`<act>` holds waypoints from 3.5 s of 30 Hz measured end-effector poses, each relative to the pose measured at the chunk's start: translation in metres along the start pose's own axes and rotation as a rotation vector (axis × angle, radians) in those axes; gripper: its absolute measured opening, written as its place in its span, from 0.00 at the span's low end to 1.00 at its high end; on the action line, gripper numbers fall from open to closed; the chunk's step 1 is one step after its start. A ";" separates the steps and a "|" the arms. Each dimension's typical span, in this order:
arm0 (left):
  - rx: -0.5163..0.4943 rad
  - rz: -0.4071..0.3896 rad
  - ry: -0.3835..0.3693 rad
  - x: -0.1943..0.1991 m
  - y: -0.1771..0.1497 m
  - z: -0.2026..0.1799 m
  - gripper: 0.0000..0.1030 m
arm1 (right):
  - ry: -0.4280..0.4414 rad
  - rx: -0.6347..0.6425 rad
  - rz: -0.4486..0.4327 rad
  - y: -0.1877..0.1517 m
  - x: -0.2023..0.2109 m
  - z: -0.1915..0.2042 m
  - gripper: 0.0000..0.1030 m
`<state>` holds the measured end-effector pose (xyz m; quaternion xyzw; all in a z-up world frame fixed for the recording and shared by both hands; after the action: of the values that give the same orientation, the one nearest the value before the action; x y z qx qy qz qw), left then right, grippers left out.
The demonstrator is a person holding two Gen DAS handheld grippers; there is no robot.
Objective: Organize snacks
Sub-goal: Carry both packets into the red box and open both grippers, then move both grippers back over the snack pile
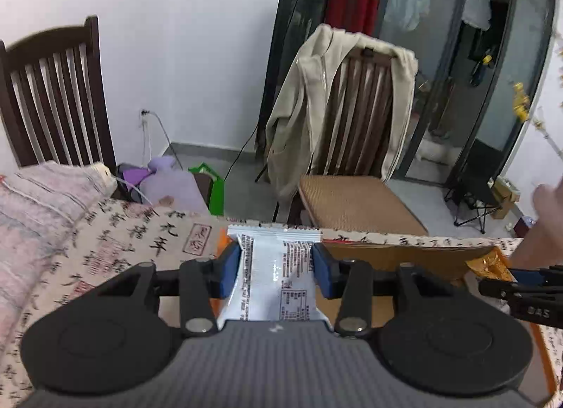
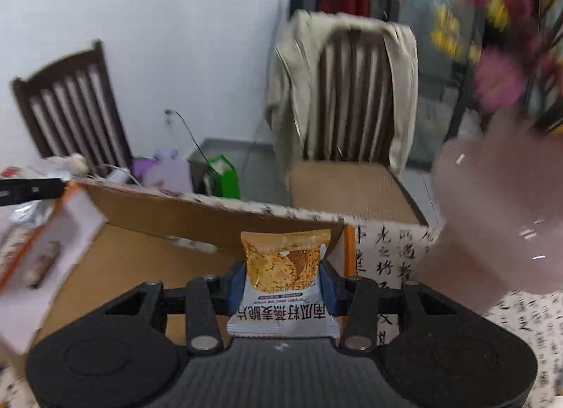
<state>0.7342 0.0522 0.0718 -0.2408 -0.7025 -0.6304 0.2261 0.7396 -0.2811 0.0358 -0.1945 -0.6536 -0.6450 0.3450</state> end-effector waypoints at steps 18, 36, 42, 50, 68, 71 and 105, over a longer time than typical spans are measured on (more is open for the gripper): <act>-0.049 -0.079 0.008 0.069 -0.004 -0.011 0.88 | 0.011 0.010 -0.113 -0.011 0.034 0.013 0.90; -0.036 -0.126 -0.069 0.247 -0.100 0.008 1.00 | 0.101 0.031 -0.276 -0.102 0.191 0.025 1.00; -0.082 -0.173 -0.035 0.286 -0.151 0.008 1.00 | 0.168 0.007 -0.315 -0.148 0.236 0.034 1.00; -0.103 -0.213 0.002 0.324 -0.217 0.007 1.00 | 0.201 -0.002 -0.318 -0.211 0.264 0.049 1.00; -0.022 -0.011 -0.003 0.377 -0.341 0.018 1.00 | 0.278 0.001 -0.187 -0.370 0.292 0.079 1.00; 0.004 0.004 0.005 0.391 -0.351 0.021 1.00 | 0.305 0.025 -0.132 -0.391 0.293 0.087 1.00; -0.122 -0.004 0.047 0.319 -0.300 0.021 0.97 | 0.291 0.214 -0.086 -0.392 0.280 0.115 0.77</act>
<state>0.2972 0.0637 0.0343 -0.2378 -0.6576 -0.6781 0.2263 0.2508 -0.2585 -0.0373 -0.0332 -0.6694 -0.6071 0.4269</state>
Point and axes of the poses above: each gripper's, at about its wrist camera, not at the fingertips, and x roughly against the way its jaws point, z to its left, y to its top, the point moved 2 cm from there along -x, roughly the way its jaws point, and after that the axes turned 3 degrees about -x, right-handed, at the moved point
